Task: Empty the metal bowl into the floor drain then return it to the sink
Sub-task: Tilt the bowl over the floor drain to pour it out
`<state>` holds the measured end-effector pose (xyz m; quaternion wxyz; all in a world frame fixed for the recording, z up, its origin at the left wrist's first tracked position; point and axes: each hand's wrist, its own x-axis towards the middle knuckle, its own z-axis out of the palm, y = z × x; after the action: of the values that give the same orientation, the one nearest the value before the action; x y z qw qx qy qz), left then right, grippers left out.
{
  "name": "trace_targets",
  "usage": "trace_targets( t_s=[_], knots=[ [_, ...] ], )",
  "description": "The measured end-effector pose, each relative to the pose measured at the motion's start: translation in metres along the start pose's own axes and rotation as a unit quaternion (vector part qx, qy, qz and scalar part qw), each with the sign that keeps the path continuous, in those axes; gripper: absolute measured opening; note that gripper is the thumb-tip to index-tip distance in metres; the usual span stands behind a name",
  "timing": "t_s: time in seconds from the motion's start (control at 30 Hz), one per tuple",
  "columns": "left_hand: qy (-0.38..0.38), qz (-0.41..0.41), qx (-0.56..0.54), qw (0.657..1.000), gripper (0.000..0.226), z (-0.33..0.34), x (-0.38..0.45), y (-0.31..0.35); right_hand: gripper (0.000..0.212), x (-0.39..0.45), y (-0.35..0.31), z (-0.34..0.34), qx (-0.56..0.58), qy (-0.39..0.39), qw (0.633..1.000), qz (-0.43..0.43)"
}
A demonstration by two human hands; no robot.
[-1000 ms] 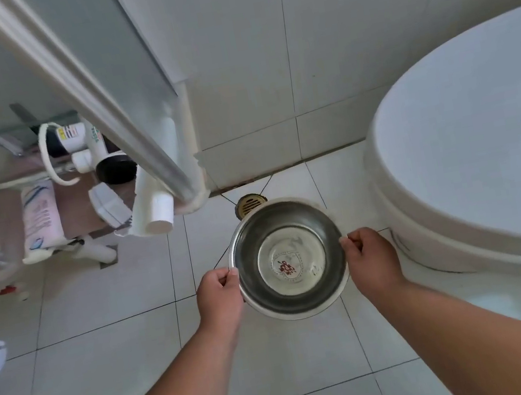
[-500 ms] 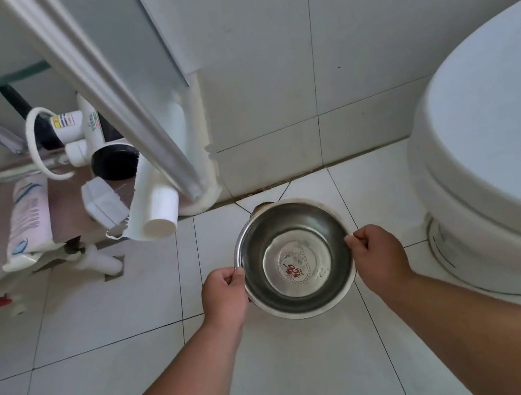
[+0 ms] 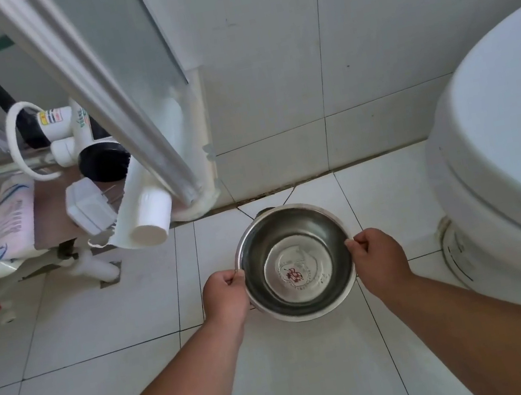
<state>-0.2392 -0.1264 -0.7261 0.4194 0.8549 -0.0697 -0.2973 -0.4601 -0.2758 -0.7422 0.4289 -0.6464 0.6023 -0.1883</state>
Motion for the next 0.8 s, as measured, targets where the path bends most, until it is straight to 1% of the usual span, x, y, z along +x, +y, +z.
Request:
trace_targets(
  t_s=[0.23,0.47,0.63,0.8],
  knots=[
    [-0.006,-0.008,0.007,1.000,0.032,0.004,0.012,-0.001,0.019,0.013,-0.002,0.007,-0.014,0.001,1.000,-0.016],
    [-0.003,-0.005,0.017,1.000,0.032,0.007,0.019,0.003,0.019,0.022,-0.004,0.011,-0.025,-0.004,1.000,-0.006],
    [-0.003,-0.015,0.019,1.000,0.033,0.005,0.023,0.000,0.023,0.024,-0.008,0.016,-0.037,-0.013,0.999,-0.001],
    [-0.002,-0.023,0.013,1.000,0.031,0.001,0.026,-0.001,0.022,0.021,-0.009,0.018,-0.034,-0.016,0.999,0.003]
  ],
)
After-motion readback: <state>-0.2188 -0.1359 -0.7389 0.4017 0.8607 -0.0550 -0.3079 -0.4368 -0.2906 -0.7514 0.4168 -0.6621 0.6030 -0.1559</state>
